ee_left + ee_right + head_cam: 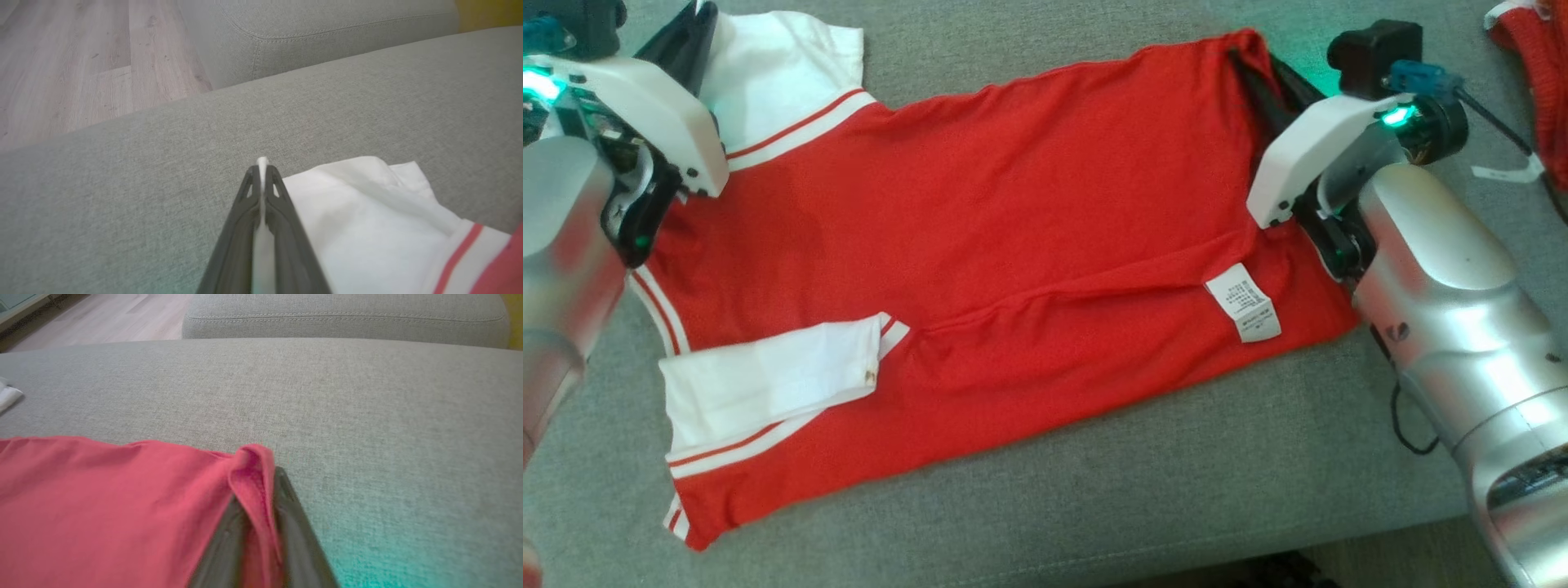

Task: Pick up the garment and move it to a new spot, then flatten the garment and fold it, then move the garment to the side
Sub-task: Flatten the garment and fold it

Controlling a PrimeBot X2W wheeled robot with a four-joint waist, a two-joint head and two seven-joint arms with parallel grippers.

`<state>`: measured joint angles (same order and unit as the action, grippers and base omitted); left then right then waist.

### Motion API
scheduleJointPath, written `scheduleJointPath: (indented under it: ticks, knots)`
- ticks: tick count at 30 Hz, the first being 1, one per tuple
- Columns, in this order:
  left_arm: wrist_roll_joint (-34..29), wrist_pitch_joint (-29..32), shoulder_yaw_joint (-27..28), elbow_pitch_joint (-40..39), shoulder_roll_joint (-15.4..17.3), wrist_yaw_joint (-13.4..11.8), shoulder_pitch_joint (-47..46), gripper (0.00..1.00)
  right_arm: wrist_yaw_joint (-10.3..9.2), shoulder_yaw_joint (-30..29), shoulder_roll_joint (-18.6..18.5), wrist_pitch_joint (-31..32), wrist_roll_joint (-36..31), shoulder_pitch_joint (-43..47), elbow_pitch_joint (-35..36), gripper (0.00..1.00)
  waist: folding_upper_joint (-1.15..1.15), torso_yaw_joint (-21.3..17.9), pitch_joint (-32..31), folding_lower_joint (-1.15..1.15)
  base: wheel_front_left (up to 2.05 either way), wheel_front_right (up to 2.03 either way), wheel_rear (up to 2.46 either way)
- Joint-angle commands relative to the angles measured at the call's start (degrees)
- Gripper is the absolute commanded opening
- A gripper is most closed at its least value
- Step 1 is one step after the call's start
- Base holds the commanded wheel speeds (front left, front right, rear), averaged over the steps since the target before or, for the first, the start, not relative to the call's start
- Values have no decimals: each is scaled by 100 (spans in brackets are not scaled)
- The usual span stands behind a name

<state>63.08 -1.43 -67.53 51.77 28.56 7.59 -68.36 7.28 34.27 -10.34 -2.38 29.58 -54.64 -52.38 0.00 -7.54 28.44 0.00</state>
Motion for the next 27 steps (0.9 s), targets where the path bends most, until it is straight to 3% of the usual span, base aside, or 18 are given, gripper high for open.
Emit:
scheduleJointPath:
  ticks: [1, 13, 20, 27]
  knots:
    - [53, -221, 78, 3, 189, -10, -384, 0, 21, 57, -87, -174, 7, 60, -24, 0, 0, 11, -13, 0, 0, 0, 0]
    - [-66, -1253, 47, 7, 145, -10, -889, 0, 21, -638, -72, -1180, -419, -508, -813, 0, 0, 67, -72, 0, 0, 0, 0]
    - [-487, -1353, 487, -350, 17, -10, -1148, 0, 21, -1051, -102, -1257, -918, -668, -1121, 0, 0, 227, -199, 0, 0, 0, 0]
    - [-786, -1355, 774, -637, -122, -10, -582, 0, 21, -1378, -169, -1260, -1299, -425, -1035, 0, 0, 401, -407, 0, 0, 0, 0]
